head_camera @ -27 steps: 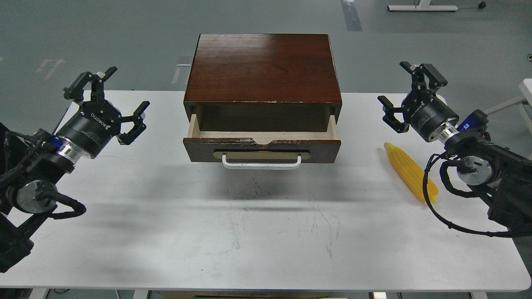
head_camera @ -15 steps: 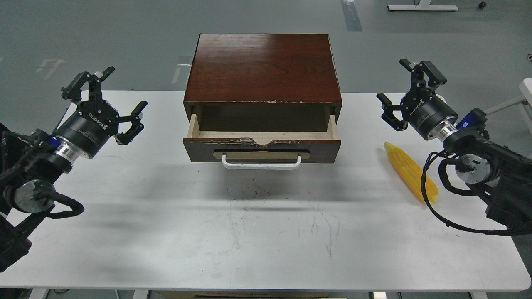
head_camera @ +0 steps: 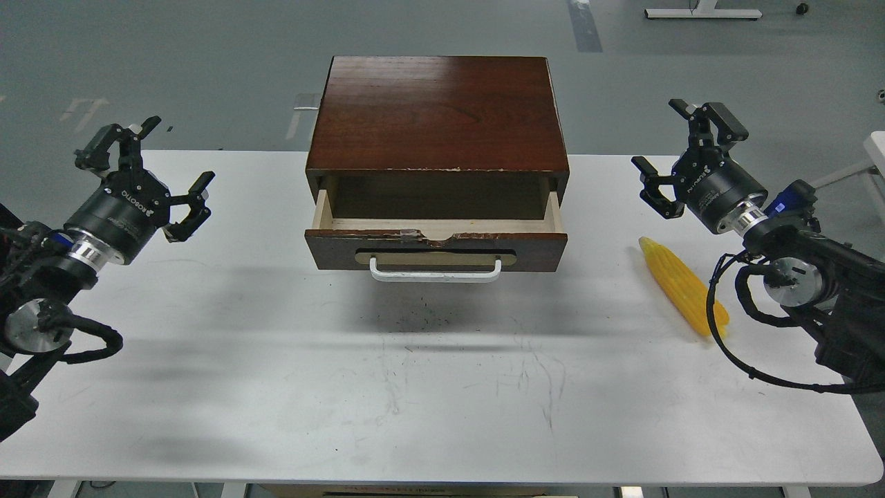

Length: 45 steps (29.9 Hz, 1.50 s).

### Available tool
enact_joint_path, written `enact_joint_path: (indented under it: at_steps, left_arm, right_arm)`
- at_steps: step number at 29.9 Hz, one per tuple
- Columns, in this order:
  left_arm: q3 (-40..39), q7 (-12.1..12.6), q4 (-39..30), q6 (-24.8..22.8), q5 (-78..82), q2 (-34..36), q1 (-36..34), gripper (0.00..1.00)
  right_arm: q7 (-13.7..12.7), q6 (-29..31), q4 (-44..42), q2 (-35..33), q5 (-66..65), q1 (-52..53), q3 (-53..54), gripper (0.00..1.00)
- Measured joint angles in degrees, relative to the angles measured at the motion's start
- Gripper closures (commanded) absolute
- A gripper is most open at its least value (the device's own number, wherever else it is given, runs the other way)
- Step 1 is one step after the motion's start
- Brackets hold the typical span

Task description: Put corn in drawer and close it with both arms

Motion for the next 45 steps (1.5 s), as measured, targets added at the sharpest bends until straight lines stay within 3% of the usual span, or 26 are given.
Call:
enact_joint_path:
  at_steps: [7, 14, 21, 25, 29, 45]
  left_arm:
    - [0.0, -0.4, -0.8, 0.0, 0.0, -0.2, -0.1, 0.01]
    - [0.0, -0.6, -2.5, 0.0, 0.1, -0.1, -0.1, 0.01]
    - [-0.1, -0.6, -4.2, 0.0, 1.9, -0.4, -0.1, 0.01]
    - [-0.1, -0.6, -4.3, 0.0, 2.3, -0.6, -0.1, 0.01]
    - [-0.1, -0.6, -4.4, 0.0, 2.4, -0.6, -0.1, 0.01]
    - [-0.1, -0.6, -4.4, 0.0, 2.4, -0.1, 0.0, 0.01]
  right_arm:
    - [0.0, 0.0, 1.6, -5.5, -6.9, 3.6, -0.2, 0.00]
    - [0.0, 0.0, 7.8, -14.9, -29.9, 9.5, -0.3, 0.00]
    - [0.0, 0.0, 11.5, -19.7, -56.7, 10.4, -0.9, 0.00]
    - [0.0, -3.6, 12.2, -19.9, -70.4, 10.2, -7.7, 0.00]
    - [0.0, -9.5, 11.9, -19.2, -76.1, 10.9, -17.1, 0.00]
    - [0.0, -14.4, 3.4, -7.8, -77.1, 11.6, -32.0, 0.00]
